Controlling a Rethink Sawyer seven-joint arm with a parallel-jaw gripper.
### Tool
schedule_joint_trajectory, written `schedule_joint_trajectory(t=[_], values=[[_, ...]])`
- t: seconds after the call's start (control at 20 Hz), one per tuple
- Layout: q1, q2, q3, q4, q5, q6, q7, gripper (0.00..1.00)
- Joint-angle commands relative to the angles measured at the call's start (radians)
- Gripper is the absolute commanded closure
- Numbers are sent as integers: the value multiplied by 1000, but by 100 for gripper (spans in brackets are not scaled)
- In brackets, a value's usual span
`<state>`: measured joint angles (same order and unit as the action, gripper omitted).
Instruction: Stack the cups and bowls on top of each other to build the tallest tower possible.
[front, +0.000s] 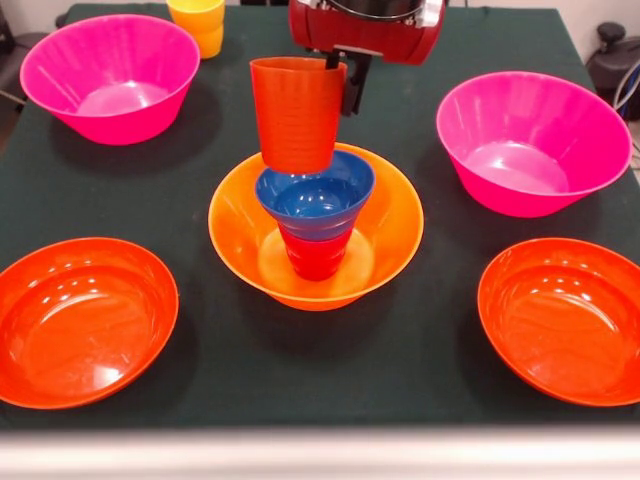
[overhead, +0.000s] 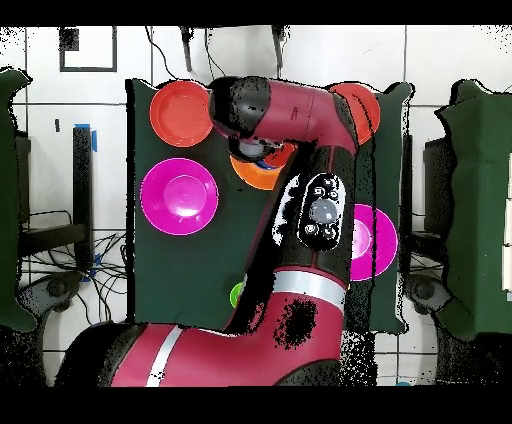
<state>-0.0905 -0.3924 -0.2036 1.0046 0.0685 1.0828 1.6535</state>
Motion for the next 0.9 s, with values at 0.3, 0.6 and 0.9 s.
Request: schedule_joint_trajectory(t=[0.3, 0.6, 0.9], values=[[22, 40, 69, -11, 23, 68, 171, 100], [32, 41, 62, 2, 36, 54, 187, 100], [37, 43, 58, 15, 41, 38, 180, 100]])
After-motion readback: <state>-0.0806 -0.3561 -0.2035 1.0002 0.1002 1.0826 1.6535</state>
